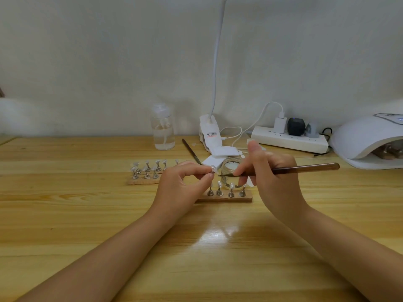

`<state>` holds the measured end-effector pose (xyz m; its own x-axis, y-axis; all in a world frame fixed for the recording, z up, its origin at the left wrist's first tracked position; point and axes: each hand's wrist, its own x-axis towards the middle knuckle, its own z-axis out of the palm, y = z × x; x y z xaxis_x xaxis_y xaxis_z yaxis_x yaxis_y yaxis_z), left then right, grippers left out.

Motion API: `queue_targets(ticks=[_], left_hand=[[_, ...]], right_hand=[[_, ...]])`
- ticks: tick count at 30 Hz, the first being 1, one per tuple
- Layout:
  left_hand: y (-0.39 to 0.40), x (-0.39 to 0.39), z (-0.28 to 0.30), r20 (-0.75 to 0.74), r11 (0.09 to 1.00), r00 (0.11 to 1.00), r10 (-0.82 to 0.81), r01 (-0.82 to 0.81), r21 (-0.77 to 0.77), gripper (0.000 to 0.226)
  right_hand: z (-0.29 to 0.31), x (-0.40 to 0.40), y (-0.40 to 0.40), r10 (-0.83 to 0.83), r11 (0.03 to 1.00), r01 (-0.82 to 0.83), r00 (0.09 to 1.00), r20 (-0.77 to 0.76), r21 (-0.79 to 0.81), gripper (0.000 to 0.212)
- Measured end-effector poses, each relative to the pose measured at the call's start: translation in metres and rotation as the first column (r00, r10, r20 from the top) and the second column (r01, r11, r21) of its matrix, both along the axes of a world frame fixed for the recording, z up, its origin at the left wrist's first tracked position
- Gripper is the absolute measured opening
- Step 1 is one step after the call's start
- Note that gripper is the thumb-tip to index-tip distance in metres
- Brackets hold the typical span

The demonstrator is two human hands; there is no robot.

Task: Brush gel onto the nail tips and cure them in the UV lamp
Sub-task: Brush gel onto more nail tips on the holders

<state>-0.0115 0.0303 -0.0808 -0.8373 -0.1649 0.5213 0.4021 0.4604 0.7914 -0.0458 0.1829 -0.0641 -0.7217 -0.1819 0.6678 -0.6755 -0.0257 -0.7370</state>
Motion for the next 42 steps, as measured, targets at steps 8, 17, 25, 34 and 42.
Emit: queue_targets(ticks=[8,17,25,34,42], left_hand=[[-0.0004,0.0001,-0.0004,0.004,1.000,1.000,0.002,-0.002,0.002,0.021],[0.0002,0.0002,-0.0003,0.003,1.000,1.000,0.011,-0.011,0.013,0.027],[-0.0006,0.0000,-0.0009,0.005,1.000,1.000,-0.003,0.003,0.000,0.020],[-0.0001,-0.0012,-0.0031,-0.020,0.999,1.000,-0.009,0.008,-0.040,0.019],[-0.0004,-0.0015,-0.0026,-0.010,1.000,1.000,-0.010,0.010,-0.030,0.018]], right_hand=[[-0.0007,-0.0006,-0.0037,-0.068,0.988,0.077,0.995,-0.072,0.132,0.033],[0.0000,0.0009,-0.0008,-0.008,1.000,0.008,1.000,0.008,-0.002,0.041],[-0.0010,0.0005,-0.0044,-0.035,0.992,0.038,0.999,-0.029,0.119,0.036],[0.0008,0.0017,-0.0020,-0.033,0.999,0.034,0.998,0.045,-0.002,0.040],[0.0005,0.0045,-0.0032,-0.007,1.000,0.007,0.998,0.070,0.012,0.043]])
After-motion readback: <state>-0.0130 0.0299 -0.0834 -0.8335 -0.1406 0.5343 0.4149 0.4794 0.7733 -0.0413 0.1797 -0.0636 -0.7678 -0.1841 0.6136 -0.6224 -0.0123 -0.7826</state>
